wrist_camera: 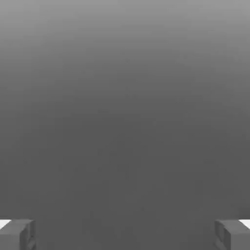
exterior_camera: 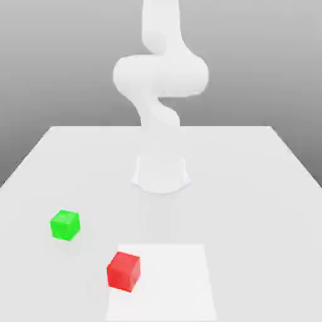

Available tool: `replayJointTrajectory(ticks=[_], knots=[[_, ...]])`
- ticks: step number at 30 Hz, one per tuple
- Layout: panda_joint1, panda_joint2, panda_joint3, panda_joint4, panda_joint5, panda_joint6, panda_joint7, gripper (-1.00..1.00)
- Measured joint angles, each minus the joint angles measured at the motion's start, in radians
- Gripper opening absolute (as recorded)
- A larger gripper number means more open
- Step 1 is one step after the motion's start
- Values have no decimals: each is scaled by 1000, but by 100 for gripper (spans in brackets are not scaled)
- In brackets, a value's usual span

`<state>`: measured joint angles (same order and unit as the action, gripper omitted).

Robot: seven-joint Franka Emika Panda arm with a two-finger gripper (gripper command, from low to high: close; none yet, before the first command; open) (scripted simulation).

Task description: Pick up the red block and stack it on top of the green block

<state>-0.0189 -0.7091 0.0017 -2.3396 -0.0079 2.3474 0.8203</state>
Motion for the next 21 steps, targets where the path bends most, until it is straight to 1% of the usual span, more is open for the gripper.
replayJointTrajectory(ticks=[14, 21], knots=[[-87, 514, -23, -224, -27, 267, 102, 0], [-120, 768, -40, -328, 10, 404, 115, 0]])
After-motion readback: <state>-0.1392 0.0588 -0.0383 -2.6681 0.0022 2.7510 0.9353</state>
